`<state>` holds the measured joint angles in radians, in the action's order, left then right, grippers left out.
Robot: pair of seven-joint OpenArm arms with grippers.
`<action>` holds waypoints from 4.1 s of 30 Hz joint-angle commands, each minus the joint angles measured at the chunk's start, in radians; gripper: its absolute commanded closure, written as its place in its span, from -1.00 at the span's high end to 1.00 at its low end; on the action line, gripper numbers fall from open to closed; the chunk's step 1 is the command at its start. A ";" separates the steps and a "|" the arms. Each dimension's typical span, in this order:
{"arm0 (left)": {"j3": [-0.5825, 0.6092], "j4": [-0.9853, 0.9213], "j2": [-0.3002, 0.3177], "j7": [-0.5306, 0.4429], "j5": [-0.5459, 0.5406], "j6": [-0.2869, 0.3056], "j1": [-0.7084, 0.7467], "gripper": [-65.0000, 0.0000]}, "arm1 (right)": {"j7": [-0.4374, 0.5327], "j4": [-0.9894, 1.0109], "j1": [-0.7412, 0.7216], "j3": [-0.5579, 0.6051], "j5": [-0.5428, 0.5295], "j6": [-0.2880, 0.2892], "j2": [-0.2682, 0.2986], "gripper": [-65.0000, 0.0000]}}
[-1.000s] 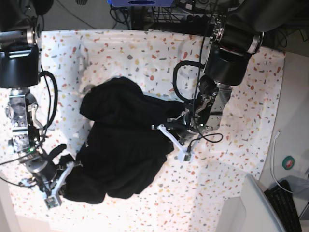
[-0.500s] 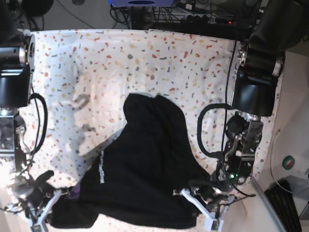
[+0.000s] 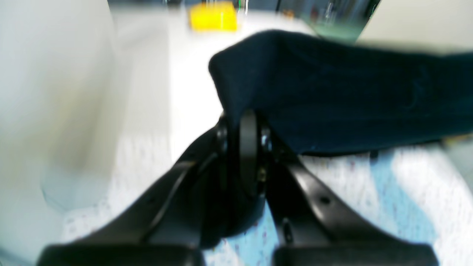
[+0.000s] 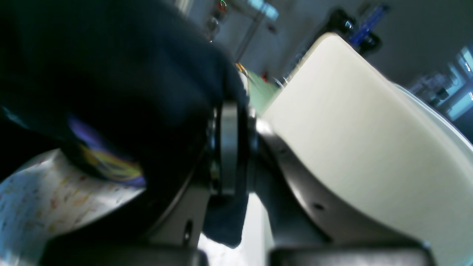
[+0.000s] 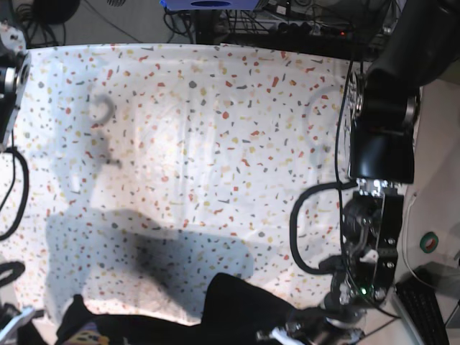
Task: Layout the t-shirt on the table in an organized manner, then fold the t-shirt properly
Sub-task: 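Lay the shirt flat on the cloth, pulling its edge apart, then regrasp the shirt edges with both grippers and pull them outward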
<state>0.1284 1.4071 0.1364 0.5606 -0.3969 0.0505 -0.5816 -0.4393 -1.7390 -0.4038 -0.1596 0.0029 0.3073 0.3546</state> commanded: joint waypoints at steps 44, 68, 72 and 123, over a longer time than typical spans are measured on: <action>-0.349 0.200 0.098 -0.034 -0.006 0.004 0.753 -1.00 | -0.089 0.287 0.443 -0.240 -0.004 0.082 -0.283 -1.00; -0.648 0.209 -0.065 -0.034 -0.001 0.009 0.915 -1.00 | -0.083 0.310 0.463 0.240 0.001 0.080 -0.309 -1.00; -0.651 0.209 -0.054 -0.032 -0.001 0.009 0.918 -0.58 | -0.083 0.512 0.375 0.245 0.001 0.076 -0.312 -1.00; -0.218 -0.756 0.015 -0.268 0.329 0.002 0.151 -1.00 | 0.175 0.996 0.118 0.140 0.001 0.072 -0.177 -1.00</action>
<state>-0.0887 0.6319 0.1448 0.2878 -0.0731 0.0593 -0.4202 -0.2085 -0.7456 -0.2810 -0.0208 -0.0246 0.3908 0.1761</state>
